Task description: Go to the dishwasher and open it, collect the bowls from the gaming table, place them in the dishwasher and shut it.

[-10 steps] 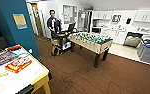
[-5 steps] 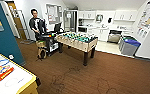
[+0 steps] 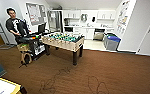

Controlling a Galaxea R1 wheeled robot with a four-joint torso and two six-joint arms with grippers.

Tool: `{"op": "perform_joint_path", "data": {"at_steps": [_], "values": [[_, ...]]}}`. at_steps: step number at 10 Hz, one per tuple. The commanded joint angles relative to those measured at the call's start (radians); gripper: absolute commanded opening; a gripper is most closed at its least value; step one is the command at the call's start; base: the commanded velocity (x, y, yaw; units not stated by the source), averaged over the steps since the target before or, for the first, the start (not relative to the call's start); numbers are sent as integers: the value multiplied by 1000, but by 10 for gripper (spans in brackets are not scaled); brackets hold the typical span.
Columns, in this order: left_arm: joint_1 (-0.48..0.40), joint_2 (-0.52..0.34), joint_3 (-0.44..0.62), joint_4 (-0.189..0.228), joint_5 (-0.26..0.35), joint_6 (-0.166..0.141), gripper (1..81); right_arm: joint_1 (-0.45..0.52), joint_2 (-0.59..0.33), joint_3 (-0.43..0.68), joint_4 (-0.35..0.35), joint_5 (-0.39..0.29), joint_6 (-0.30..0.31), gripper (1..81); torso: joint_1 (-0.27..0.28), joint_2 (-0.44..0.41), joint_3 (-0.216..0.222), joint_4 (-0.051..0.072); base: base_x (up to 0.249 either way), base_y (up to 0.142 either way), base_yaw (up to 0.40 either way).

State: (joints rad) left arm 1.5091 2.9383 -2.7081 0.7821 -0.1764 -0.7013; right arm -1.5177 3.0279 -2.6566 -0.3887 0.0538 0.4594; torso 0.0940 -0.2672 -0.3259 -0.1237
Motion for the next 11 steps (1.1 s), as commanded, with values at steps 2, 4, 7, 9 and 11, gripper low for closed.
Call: {"op": "perform_joint_path", "data": {"at_steps": [2,4,7,9,11], "values": [[-26,-10,1,0,38,8,10,32,5,6,-15,-46,-5,10,0,0,0,0,0,0,-400],[-26,-11,1,-3,34,6,10,33,5,6,-16,-46,-4,10,0,0,0,0,0,-150,-200],[-26,-14,1,-6,28,6,10,36,7,6,-18,-46,-4,10,0,0,0,0,23,-270,0],[-25,-17,7,-4,26,6,10,35,5,0,-18,-46,-4,10,0,0,0,0,78,-113,0],[-25,-19,7,-4,26,6,10,35,7,-2,-19,-46,-4,10,0,0,0,0,0,0,0]]}}
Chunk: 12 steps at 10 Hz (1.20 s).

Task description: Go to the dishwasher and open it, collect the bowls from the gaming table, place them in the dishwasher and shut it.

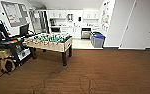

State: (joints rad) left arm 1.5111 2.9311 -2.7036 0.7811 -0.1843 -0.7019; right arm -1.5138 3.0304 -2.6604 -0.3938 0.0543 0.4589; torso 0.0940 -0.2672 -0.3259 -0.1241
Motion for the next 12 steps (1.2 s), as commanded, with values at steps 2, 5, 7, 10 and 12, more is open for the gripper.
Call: {"op": "perform_joint_path", "data": {"at_steps": [2,5,7,10,12], "values": [[-27,-12,2,-2,32,7,10,31,4,2,-14,-47,-5,10,0,0,0,0,0,0,0],[-25,-10,2,3,32,8,10,31,4,2,-14,-47,-5,10,0,0,0,0,0,0,0],[-24,-12,4,4,32,9,10,31,3,2,-16,-47,-5,10,0,0,0,0,32,0,0],[-19,-12,2,6,16,9,10,28,3,2,-19,-47,-5,10,-2,-1,1,0,100,0,0],[-19,-12,2,6,14,7,10,26,4,2,-22,-47,-5,10,-2,-1,1,0,116,0,0]]}}
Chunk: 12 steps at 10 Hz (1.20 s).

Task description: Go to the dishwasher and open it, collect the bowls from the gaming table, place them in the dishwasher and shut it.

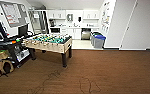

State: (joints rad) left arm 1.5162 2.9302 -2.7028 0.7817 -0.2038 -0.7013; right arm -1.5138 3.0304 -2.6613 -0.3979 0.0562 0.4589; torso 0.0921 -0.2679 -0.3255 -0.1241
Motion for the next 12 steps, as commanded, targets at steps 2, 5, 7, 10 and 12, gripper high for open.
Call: {"op": "perform_joint_path", "data": {"at_steps": [2,5,7,10,12], "values": [[-23,-11,1,7,34,8,10,26,4,3,-18,-49,-5,10,0,0,0,0,119,0,0],[-23,-11,1,5,34,8,10,30,6,3,-21,-49,-5,10,0,0,0,0,123,0,0],[-23,-12,1,7,30,6,10,30,6,3,-21,-49,-5,10,0,0,0,0,124,-38,0],[-23,-12,1,7,30,8,10,26,6,2,-21,-49,-5,10,0,0,0,0,124,-83,0],[-21,-12,1,7,30,6,10,28,6,3,-21,-49,-5,10,0,0,0,0,125,-84,0]]}}
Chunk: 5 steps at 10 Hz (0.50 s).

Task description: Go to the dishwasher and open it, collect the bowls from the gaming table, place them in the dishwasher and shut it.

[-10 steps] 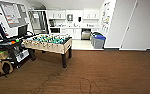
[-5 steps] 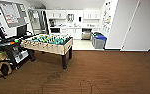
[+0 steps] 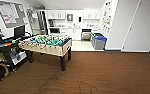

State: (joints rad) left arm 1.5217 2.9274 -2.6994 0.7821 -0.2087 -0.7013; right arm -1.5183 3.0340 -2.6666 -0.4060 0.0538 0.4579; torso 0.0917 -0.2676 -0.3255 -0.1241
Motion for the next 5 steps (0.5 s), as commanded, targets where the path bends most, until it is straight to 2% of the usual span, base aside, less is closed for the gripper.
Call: {"op": "perform_joint_path", "data": {"at_steps": [1,5], "values": [[-28,-10,-2,6,35,6,10,32,2,8,-13,-46,-4,10,0,0,0,0,124,-84,0],[-27,-11,-2,6,35,8,10,36,8,8,-20,-46,-4,10,0,0,0,0,124,-84,0]]}}
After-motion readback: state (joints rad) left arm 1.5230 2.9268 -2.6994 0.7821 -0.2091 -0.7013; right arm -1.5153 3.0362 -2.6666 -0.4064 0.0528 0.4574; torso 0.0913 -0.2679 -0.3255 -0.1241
